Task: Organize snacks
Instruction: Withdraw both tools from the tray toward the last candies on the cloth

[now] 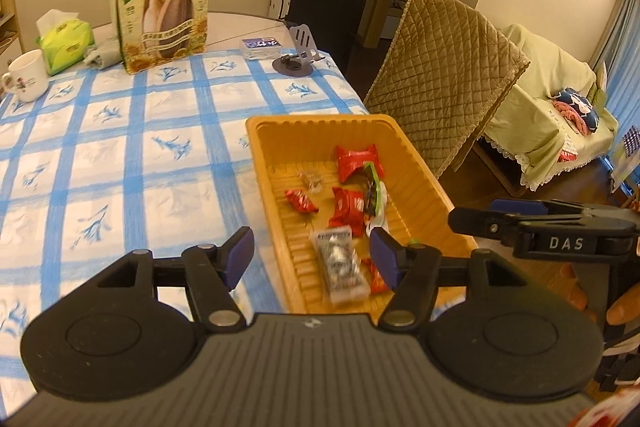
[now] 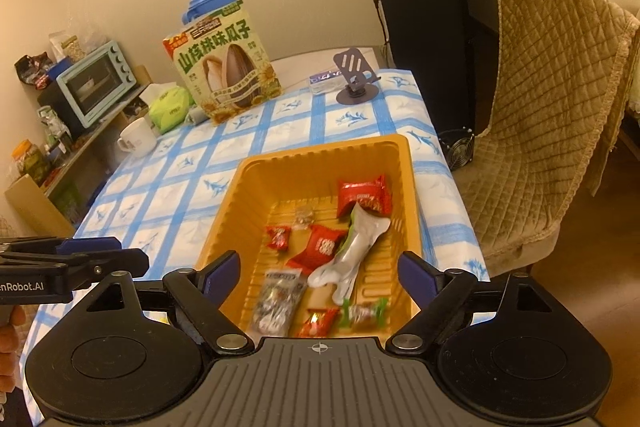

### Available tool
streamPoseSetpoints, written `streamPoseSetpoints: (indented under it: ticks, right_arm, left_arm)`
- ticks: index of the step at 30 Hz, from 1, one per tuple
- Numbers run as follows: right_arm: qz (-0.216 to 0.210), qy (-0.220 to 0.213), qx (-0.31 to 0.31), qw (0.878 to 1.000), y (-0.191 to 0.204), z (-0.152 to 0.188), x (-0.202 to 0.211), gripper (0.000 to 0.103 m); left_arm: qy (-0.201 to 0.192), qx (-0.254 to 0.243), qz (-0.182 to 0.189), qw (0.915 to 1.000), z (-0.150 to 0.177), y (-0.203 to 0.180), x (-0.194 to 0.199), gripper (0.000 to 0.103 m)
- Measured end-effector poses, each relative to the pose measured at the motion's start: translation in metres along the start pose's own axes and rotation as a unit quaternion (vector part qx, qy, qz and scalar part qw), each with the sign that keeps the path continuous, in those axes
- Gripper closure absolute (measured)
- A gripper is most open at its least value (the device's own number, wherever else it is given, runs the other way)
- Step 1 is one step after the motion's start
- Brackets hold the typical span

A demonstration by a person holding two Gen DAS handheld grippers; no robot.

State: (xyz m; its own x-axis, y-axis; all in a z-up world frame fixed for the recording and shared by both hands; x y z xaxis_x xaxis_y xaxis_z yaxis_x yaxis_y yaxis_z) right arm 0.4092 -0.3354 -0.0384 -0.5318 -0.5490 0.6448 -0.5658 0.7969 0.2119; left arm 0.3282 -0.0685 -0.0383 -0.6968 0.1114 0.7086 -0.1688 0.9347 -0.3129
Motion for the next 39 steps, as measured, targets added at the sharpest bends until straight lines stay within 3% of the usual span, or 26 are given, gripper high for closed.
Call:
streamPoseSetpoints:
  ticks: [19,39]
  right_arm:
    - [-0.007,0.050,0.018,0.999,0.089,0.055,0.033,0.017]
    - [-0.035,0.109,0.046,0.992,0.185,0.091,-0.003,0.017]
  left_arm:
    - [0.016,0.015,-0.022,0.9995,0.069,0.071,0.082,0.040]
    - [0.044,0.028,-0.049,0.9975,0.104,0.154,0.118,0.040]
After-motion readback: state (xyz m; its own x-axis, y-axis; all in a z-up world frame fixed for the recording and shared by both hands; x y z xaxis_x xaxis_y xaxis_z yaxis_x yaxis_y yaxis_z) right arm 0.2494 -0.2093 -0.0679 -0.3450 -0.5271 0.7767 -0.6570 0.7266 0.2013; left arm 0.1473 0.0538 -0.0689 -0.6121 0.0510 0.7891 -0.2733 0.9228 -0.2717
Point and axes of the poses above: each gripper's, at about its wrist camera, not at the fingertips, and x roughly against the way its jaws point, y to its left, z to its underside, the point moved 2 cm from there along -x, roughly the way its jaws point, and after that the axes turned 12 degrees about x, right-handed, at the moved point
